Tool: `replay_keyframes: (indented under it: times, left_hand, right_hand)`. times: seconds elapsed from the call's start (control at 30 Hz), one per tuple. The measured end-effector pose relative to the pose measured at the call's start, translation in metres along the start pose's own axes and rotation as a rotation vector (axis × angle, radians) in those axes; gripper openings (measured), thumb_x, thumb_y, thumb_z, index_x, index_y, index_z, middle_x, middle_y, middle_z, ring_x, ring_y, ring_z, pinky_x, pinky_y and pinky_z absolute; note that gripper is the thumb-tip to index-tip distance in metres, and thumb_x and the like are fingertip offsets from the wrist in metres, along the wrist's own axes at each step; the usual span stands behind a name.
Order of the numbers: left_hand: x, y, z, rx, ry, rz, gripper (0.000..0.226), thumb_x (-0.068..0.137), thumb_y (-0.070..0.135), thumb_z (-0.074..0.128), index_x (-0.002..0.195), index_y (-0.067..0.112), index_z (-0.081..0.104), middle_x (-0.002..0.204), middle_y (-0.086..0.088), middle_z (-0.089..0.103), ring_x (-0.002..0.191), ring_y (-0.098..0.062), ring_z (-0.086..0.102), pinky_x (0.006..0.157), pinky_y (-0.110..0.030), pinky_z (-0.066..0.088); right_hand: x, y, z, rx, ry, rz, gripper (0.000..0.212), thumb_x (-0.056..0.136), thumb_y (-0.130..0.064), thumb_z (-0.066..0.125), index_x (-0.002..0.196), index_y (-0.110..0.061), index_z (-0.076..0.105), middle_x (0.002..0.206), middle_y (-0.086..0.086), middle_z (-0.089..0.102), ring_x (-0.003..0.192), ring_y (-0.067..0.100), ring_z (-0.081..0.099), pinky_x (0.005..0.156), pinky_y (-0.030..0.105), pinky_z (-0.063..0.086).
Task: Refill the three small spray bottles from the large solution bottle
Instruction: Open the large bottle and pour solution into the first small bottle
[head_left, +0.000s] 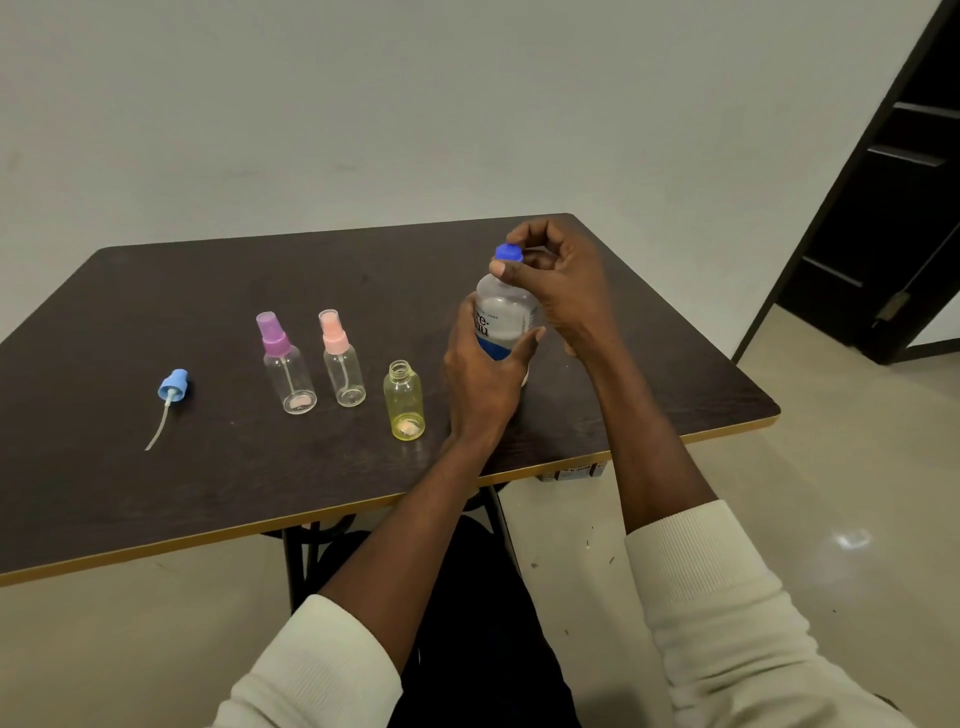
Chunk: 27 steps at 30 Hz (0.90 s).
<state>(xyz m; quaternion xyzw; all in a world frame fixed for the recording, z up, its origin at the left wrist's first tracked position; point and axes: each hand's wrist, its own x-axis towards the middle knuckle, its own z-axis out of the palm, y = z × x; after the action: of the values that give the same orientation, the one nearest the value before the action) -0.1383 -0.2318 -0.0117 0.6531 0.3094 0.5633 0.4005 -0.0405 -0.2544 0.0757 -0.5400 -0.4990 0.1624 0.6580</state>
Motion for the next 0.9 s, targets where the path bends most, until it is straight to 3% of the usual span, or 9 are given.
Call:
replay_keyframes:
  times: [0.17, 0.27, 0.37, 0.63, 0.7, 0.8, 0.9]
  left_hand:
    - [0.000, -0.001, 0.001, -0.011, -0.006, 0.005, 0.072, 0.080, 0.034, 0.085, 0.140, 0.013, 0.050, 0.131, 0.000, 0.063, 0.118, -0.008, 0.062, 0.096, -0.023, 0.055]
    - [0.000, -0.003, 0.001, -0.004, -0.014, -0.003, 0.075, 0.081, 0.032, 0.084, 0.142, 0.011, 0.049, 0.134, -0.002, 0.062, 0.122, -0.011, 0.061, 0.099, -0.024, 0.054]
    - [0.000, -0.004, 0.002, 0.006, -0.008, -0.010, 0.076, 0.081, 0.033, 0.084, 0.143, 0.012, 0.048, 0.136, -0.002, 0.061, 0.123, -0.011, 0.060, 0.100, -0.024, 0.053]
    - [-0.001, -0.001, 0.000, 0.003, -0.007, -0.001, 0.076, 0.081, 0.036, 0.084, 0.143, 0.012, 0.048, 0.134, -0.001, 0.063, 0.119, -0.011, 0.063, 0.098, -0.030, 0.057]
    - [-0.001, 0.000, 0.000, 0.014, -0.003, 0.001, 0.076, 0.081, 0.037, 0.085, 0.143, 0.013, 0.049, 0.134, -0.001, 0.063, 0.120, -0.012, 0.062, 0.098, -0.031, 0.057]
    - [-0.002, 0.000, 0.000, 0.025, -0.005, 0.003, 0.074, 0.081, 0.036, 0.084, 0.142, 0.013, 0.049, 0.134, -0.001, 0.062, 0.120, -0.014, 0.062, 0.097, -0.035, 0.057]
    - [-0.002, 0.000, 0.000, 0.026, -0.009, -0.003, 0.073, 0.082, 0.037, 0.084, 0.142, 0.016, 0.049, 0.134, 0.000, 0.062, 0.119, -0.013, 0.062, 0.097, -0.033, 0.058]
  right_hand:
    - [-0.002, 0.002, 0.000, 0.055, 0.037, 0.031, 0.017, 0.077, -0.002, 0.065, 0.092, -0.009, 0.064, 0.098, 0.016, 0.072, 0.090, 0.022, 0.070, 0.081, 0.030, 0.057]
    - [-0.004, 0.003, 0.003, 0.004, 0.047, 0.005, 0.026, 0.075, -0.009, 0.080, 0.096, -0.007, 0.064, 0.096, 0.012, 0.070, 0.089, 0.023, 0.069, 0.081, 0.030, 0.058]
    - [-0.003, 0.004, 0.006, -0.014, 0.075, -0.015, 0.025, 0.077, -0.007, 0.080, 0.096, -0.006, 0.063, 0.093, 0.006, 0.068, 0.084, 0.015, 0.068, 0.079, 0.027, 0.058]
    - [-0.006, 0.003, -0.002, 0.224, 0.144, -0.007, 0.020, 0.083, -0.002, 0.072, 0.101, -0.002, 0.063, 0.104, 0.019, 0.071, 0.099, 0.030, 0.070, 0.089, 0.040, 0.057]
    - [-0.008, -0.001, -0.007, 0.284, 0.233, -0.022, 0.019, 0.084, -0.003, 0.072, 0.101, -0.004, 0.063, 0.103, 0.016, 0.073, 0.098, 0.028, 0.070, 0.087, 0.035, 0.056]
    - [-0.014, 0.003, -0.021, 0.168, 0.338, -0.007, 0.016, 0.081, -0.004, 0.075, 0.094, -0.007, 0.065, 0.096, 0.012, 0.074, 0.092, 0.020, 0.071, 0.082, 0.026, 0.055]
    - [-0.026, 0.025, -0.038, -0.180, 0.368, 0.087, 0.015, 0.079, -0.009, 0.077, 0.087, -0.007, 0.065, 0.089, 0.008, 0.072, 0.081, 0.016, 0.068, 0.072, 0.021, 0.053]
